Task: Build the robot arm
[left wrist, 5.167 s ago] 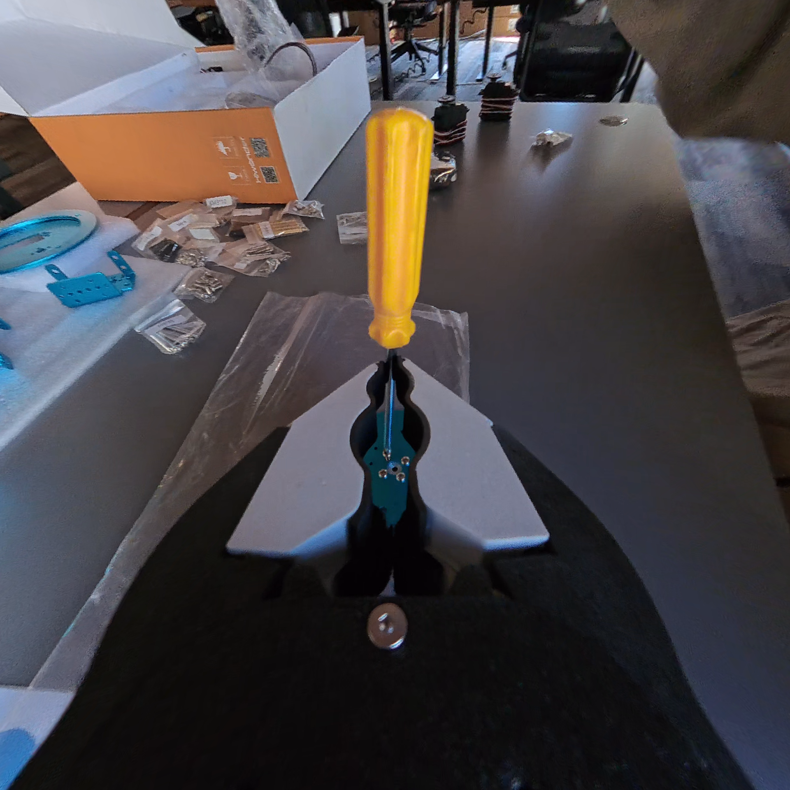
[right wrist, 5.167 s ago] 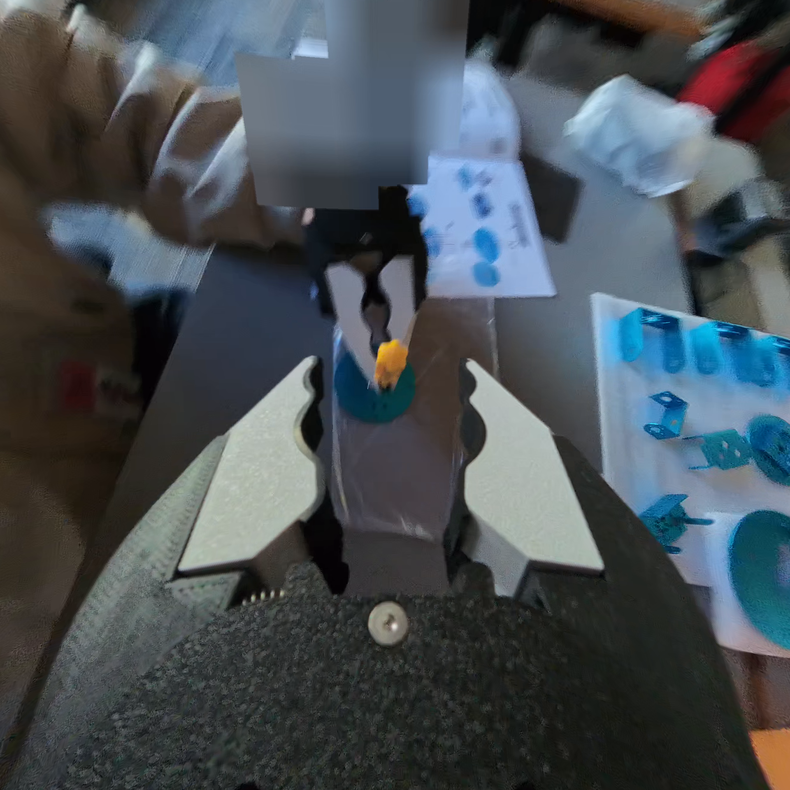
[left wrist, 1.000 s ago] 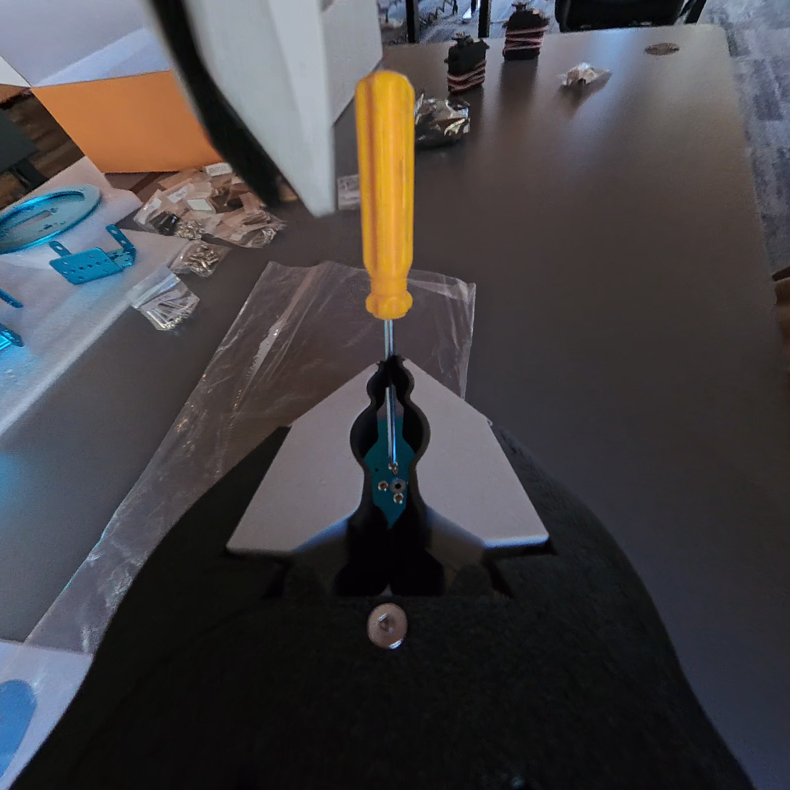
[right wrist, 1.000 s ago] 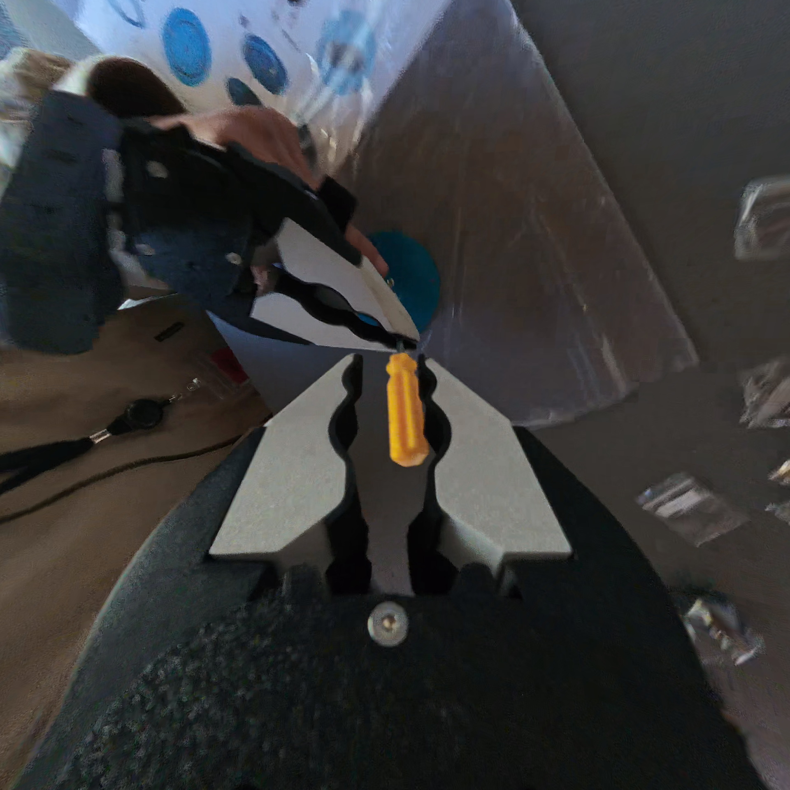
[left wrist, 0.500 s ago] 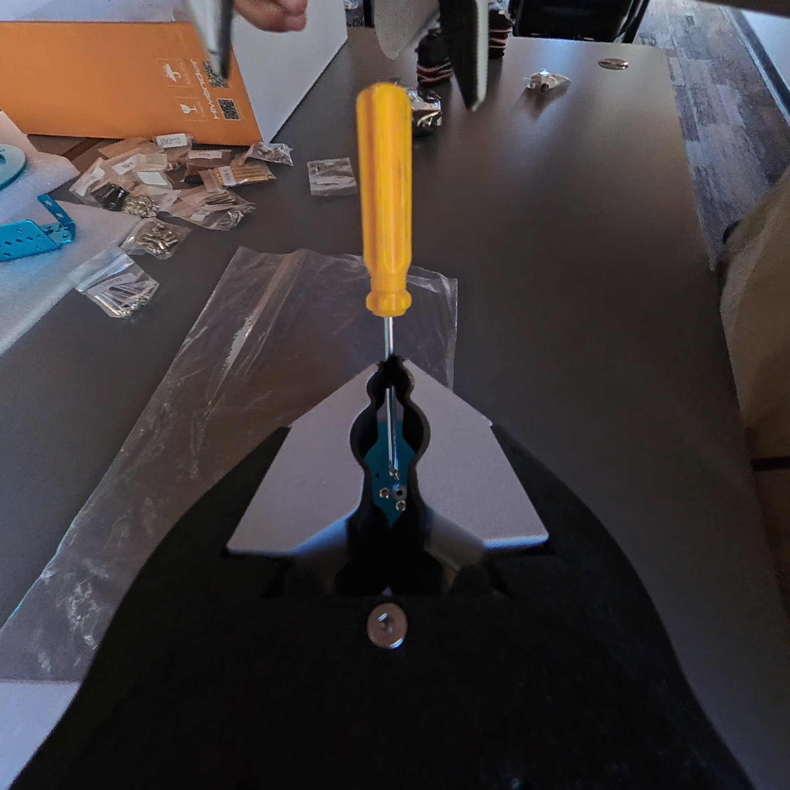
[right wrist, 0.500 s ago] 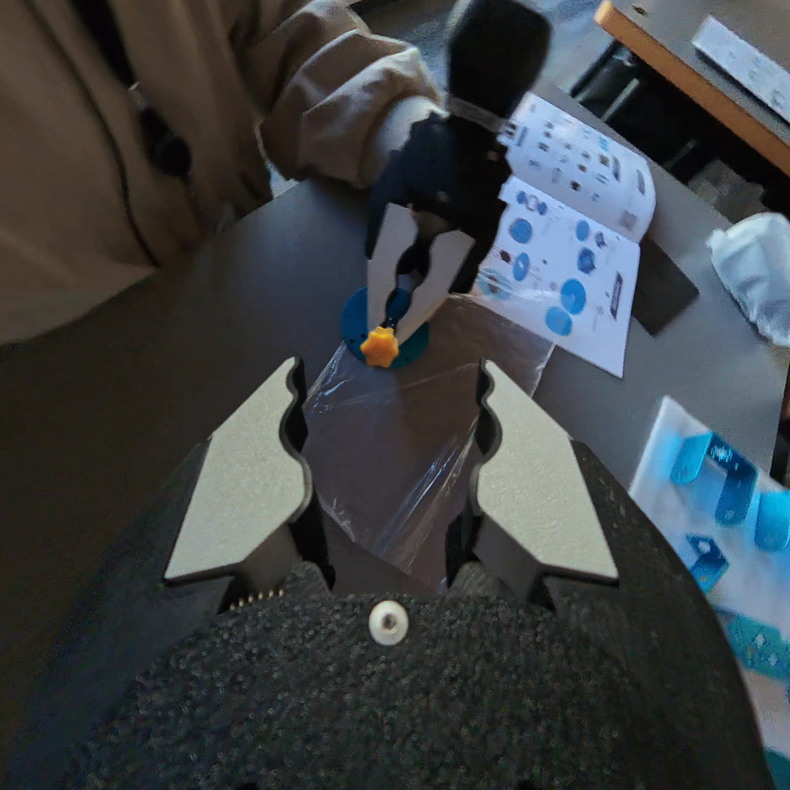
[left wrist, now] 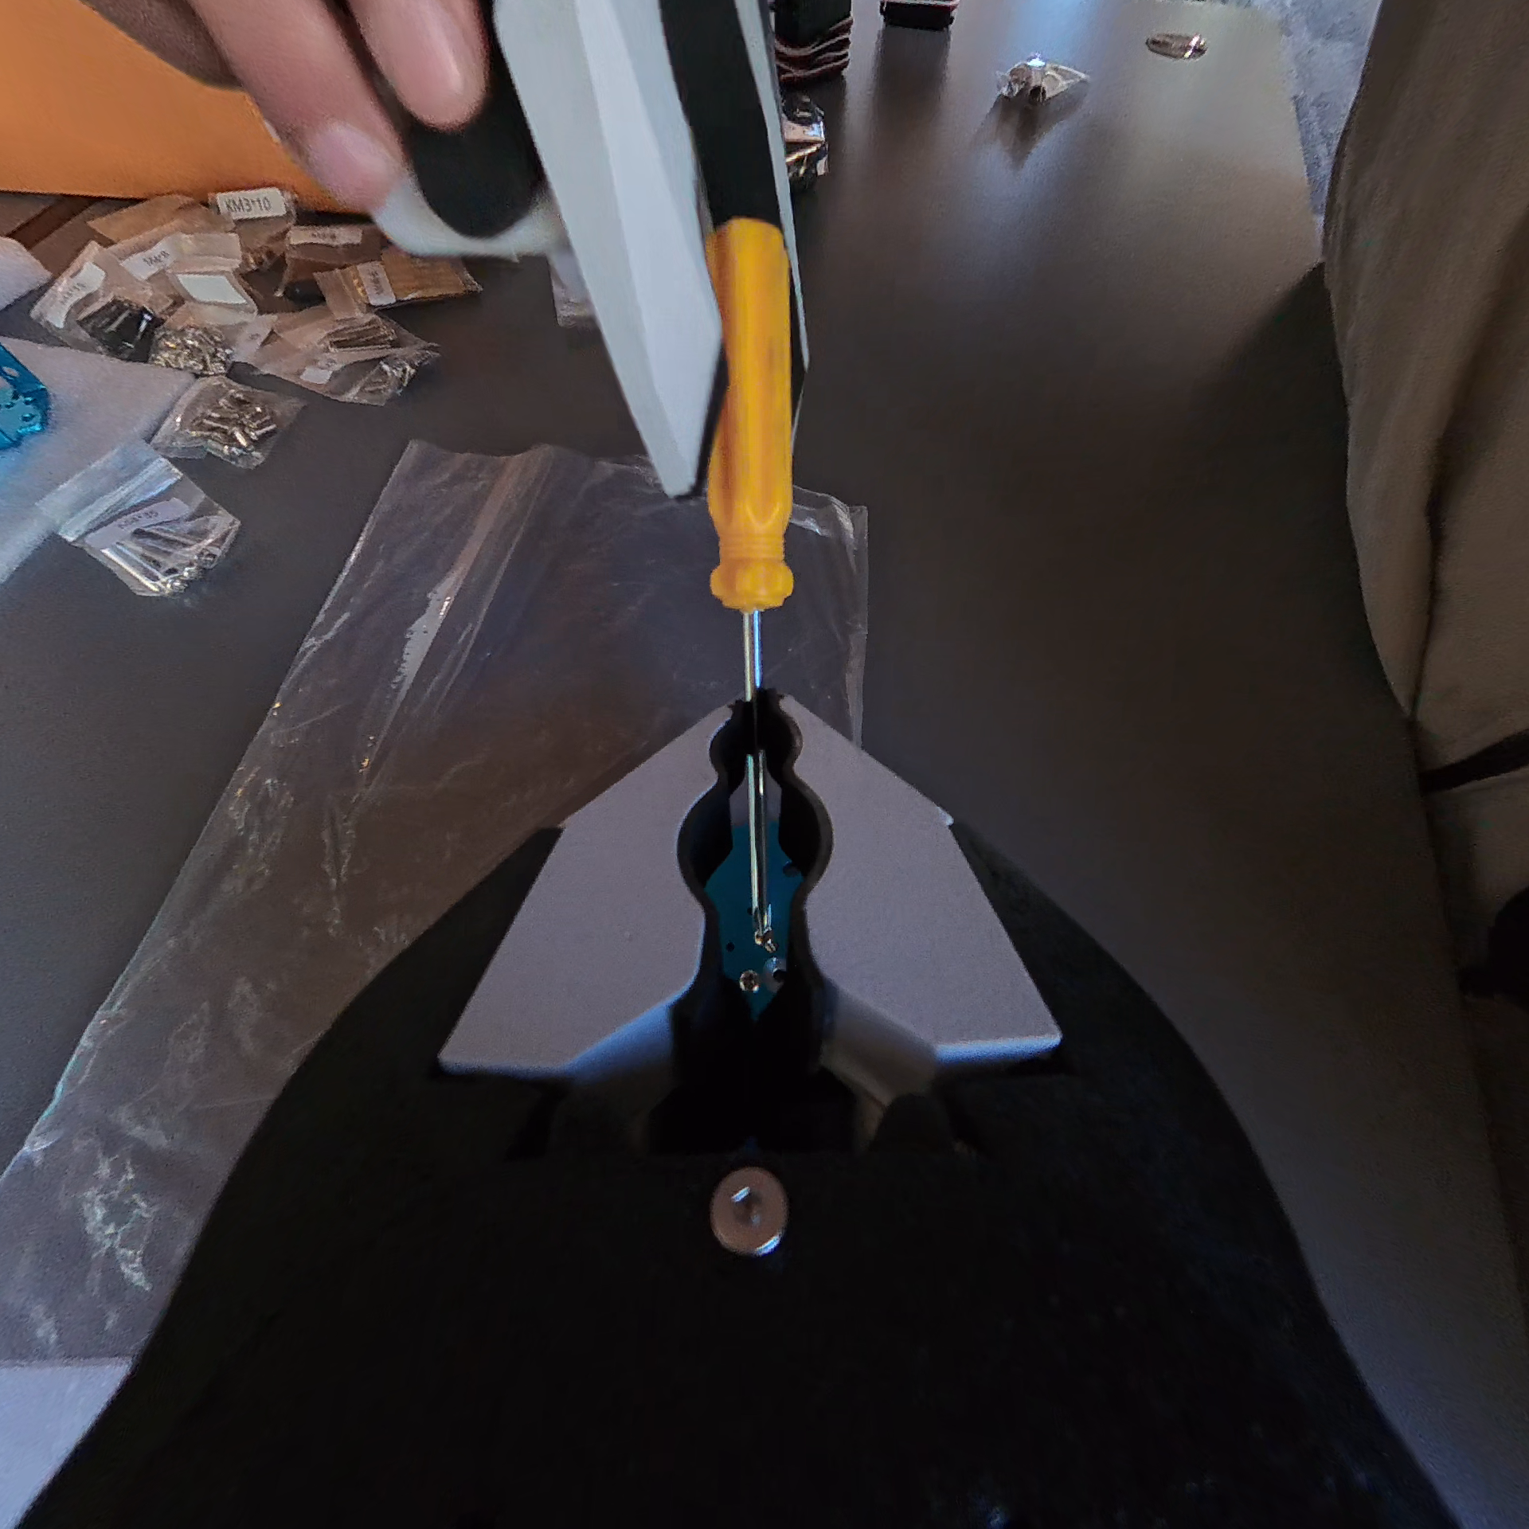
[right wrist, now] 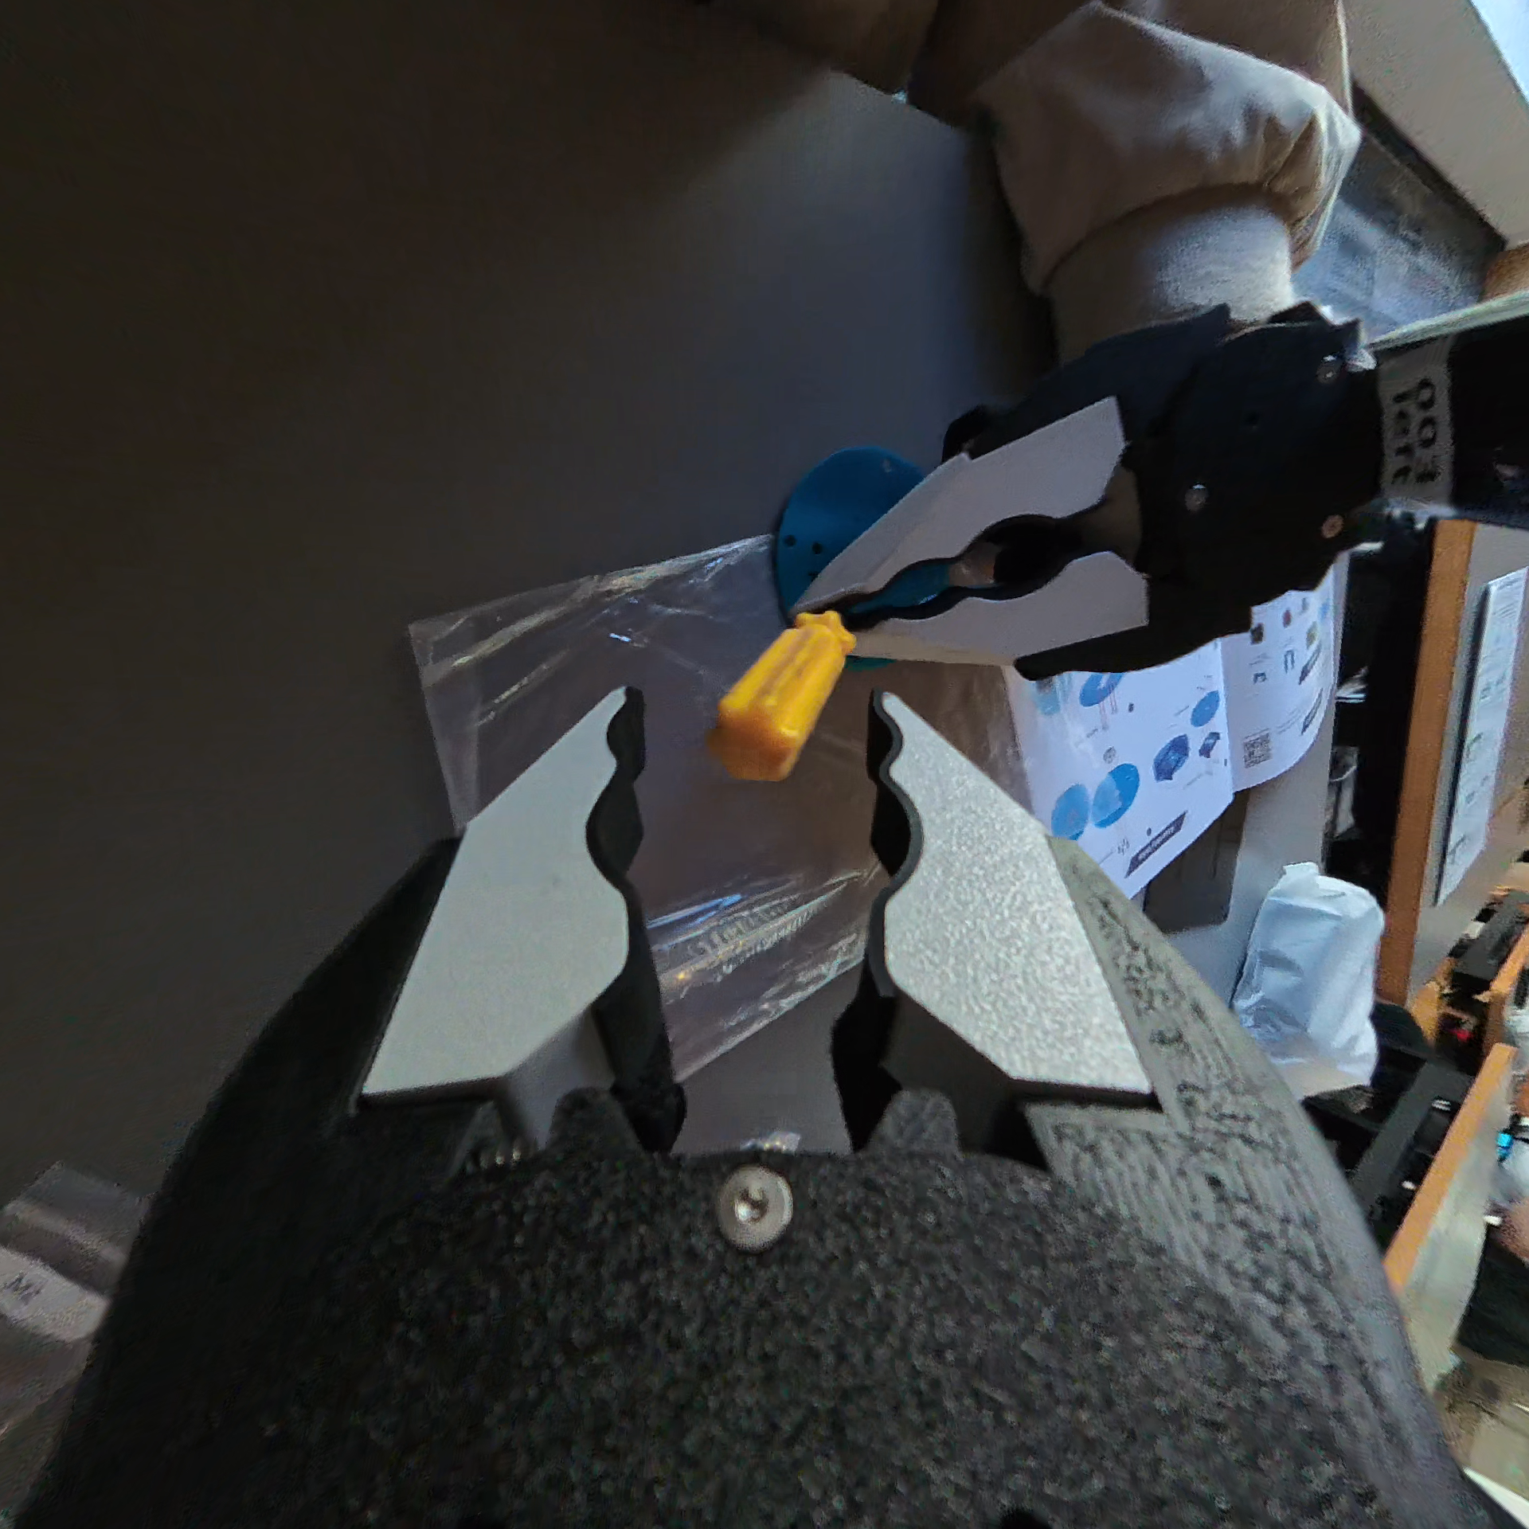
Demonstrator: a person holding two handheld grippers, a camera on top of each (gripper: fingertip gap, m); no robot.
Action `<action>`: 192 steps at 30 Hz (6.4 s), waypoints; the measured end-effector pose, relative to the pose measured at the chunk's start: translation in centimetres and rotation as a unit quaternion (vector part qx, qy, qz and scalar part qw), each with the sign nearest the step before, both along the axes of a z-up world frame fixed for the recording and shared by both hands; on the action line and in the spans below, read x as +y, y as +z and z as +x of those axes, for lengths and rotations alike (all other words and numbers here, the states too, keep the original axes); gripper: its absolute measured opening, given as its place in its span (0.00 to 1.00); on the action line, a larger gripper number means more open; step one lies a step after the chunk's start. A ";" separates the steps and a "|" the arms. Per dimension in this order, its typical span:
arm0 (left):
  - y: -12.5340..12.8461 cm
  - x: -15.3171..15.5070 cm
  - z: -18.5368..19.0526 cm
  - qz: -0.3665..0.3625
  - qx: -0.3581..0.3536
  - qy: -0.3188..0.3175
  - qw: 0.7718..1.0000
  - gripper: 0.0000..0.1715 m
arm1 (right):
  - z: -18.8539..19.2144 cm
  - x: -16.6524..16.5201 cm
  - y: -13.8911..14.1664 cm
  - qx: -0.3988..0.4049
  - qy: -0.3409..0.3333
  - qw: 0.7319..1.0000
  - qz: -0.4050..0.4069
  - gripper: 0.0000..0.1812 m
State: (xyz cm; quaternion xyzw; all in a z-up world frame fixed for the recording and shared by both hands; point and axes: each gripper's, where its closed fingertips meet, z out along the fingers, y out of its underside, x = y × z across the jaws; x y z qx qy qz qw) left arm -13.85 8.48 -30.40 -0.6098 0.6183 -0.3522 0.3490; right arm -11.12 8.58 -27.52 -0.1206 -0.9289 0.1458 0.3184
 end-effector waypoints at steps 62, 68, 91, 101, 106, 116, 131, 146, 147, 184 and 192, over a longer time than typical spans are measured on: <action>-0.5 -0.4 -6.6 -0.335 -0.011 0.160 0.929 0.00 | -5.5 -7.0 2.8 -0.002 -0.577 0.787 -0.218 0.10; -0.9 -0.3 -9.1 -0.294 0.071 0.170 0.938 0.21 | -5.3 -7.1 2.7 0.034 -0.576 0.777 -0.252 0.10; 5.1 1.3 -8.0 -0.331 0.017 0.177 0.927 0.00 | -5.0 -5.9 5.7 0.220 -0.497 0.836 -0.072 0.10; 2.8 8.7 -8.1 -0.262 -0.084 0.333 0.902 0.00 | -4.2 2.0 1.9 0.274 -0.585 0.757 -0.098 0.10; 2.9 8.2 -8.4 -0.222 -0.098 0.360 0.901 0.00 | -2.6 2.5 0.5 0.255 -0.661 0.657 -0.259 0.10; 3.1 6.6 -8.4 -0.107 -0.075 0.387 0.913 0.00 | -2.6 0.7 -1.6 0.146 -0.597 0.269 -0.741 0.09; 2.4 4.3 -9.2 -0.051 -0.062 0.385 0.919 0.02 | -3.7 -0.7 -1.8 0.087 -0.531 0.192 -0.821 0.08; 1.0 3.1 -10.3 0.042 0.002 0.367 0.929 0.01 | -4.0 -1.5 -1.6 0.095 -0.546 0.255 -0.793 0.08; 1.0 3.1 -10.3 0.044 0.004 0.371 0.928 0.01 | -4.1 -1.5 -1.6 0.097 -0.549 0.259 -0.789 0.09; 1.0 4.0 -10.1 -0.006 -0.015 0.403 0.915 0.01 | -5.0 -0.9 -2.1 0.067 -0.571 0.299 -0.761 0.09; 0.5 3.7 -10.6 -0.008 -0.003 0.397 0.918 0.01 | -4.8 -1.1 -1.8 0.053 -0.543 0.279 -0.791 0.09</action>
